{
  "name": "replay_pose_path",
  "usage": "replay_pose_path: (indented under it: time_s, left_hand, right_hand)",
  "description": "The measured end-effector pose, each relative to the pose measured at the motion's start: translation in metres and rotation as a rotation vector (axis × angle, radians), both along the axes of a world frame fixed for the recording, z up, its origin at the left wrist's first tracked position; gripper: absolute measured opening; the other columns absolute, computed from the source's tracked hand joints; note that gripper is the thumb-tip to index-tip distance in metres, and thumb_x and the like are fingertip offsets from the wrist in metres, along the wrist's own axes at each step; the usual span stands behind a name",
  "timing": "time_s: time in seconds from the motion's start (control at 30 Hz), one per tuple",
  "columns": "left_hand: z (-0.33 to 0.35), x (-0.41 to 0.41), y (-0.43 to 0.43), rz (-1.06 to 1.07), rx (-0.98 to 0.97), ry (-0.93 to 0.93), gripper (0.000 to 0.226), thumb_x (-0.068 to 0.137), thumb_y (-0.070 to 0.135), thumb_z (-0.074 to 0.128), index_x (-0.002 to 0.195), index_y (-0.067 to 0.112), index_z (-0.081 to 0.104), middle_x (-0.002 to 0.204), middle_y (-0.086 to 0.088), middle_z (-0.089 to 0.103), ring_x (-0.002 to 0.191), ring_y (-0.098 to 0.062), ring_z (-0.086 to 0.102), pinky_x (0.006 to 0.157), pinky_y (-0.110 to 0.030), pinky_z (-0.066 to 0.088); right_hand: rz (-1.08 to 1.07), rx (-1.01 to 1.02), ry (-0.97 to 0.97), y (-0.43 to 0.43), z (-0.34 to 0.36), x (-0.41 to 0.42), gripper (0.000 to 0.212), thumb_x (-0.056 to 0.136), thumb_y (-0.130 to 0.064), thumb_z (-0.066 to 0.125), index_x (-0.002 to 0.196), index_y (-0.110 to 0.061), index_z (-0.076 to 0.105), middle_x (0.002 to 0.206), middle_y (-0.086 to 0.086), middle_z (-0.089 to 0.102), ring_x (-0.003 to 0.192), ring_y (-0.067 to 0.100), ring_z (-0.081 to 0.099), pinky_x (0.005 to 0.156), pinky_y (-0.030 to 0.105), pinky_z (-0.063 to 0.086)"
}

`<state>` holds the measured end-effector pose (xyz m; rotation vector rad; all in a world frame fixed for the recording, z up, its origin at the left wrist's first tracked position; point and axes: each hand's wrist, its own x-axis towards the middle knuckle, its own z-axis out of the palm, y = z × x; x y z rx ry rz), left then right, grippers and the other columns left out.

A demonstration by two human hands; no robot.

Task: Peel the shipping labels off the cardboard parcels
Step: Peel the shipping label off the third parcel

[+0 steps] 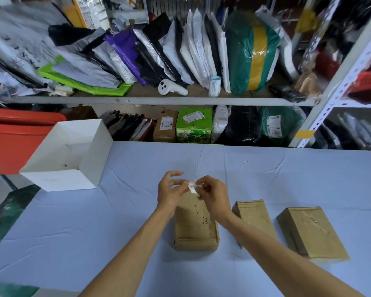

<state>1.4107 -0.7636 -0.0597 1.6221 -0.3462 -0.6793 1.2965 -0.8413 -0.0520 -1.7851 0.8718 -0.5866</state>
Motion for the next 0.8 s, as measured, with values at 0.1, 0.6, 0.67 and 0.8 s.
replay_pose_path:
  time_s: [0.1,0.6,0.67,0.8]
  left_hand:
    - [0.004,-0.003,-0.003,-0.016,-0.004,-0.042,0.014,0.080,0.004,0.073,0.090,0.012,0.071,0.096,-0.006,0.071,0.099,-0.021,0.066,0.087,-0.038,0.057]
    - [0.009,-0.004,-0.014,-0.111,0.017,0.051,0.025,0.079,0.009,0.075,0.103,0.013,0.068,0.100,-0.002,0.070,0.099,-0.016,0.066,0.087,-0.028,0.055]
    - [0.011,-0.004,-0.013,-0.195,0.032,0.069,0.030,0.082,0.011,0.073,0.112,0.012,0.068,0.104,-0.001,0.071,0.101,-0.014,0.066,0.088,-0.023,0.052]
    - [0.012,-0.006,-0.010,-0.222,0.040,0.041,0.017,0.083,0.014,0.073,0.100,0.015,0.073,0.100,-0.004,0.073,0.100,-0.017,0.067,0.090,-0.025,0.053]
  right_hand:
    - [-0.039,-0.007,-0.003,-0.003,0.002,0.001,0.011,0.087,-0.003,0.062,0.089,-0.009,0.071,0.068,0.002,0.069,0.059,0.011,0.064,0.059,0.021,0.054]
    - [0.039,0.022,0.004,-0.015,0.009,-0.003,0.010,0.081,-0.008,0.070,0.083,-0.016,0.077,0.068,0.003,0.072,0.065,0.012,0.067,0.070,0.039,0.057]
    - [0.030,-0.019,0.039,-0.020,0.007,-0.005,0.008,0.079,-0.014,0.073,0.082,-0.020,0.077,0.069,-0.005,0.073,0.068,0.006,0.067,0.071,0.032,0.055]
    - [0.021,-0.097,0.052,-0.022,0.005,-0.006,0.005,0.081,-0.016,0.072,0.083,-0.019,0.076,0.081,-0.005,0.070,0.072,0.008,0.062,0.067,0.025,0.049]
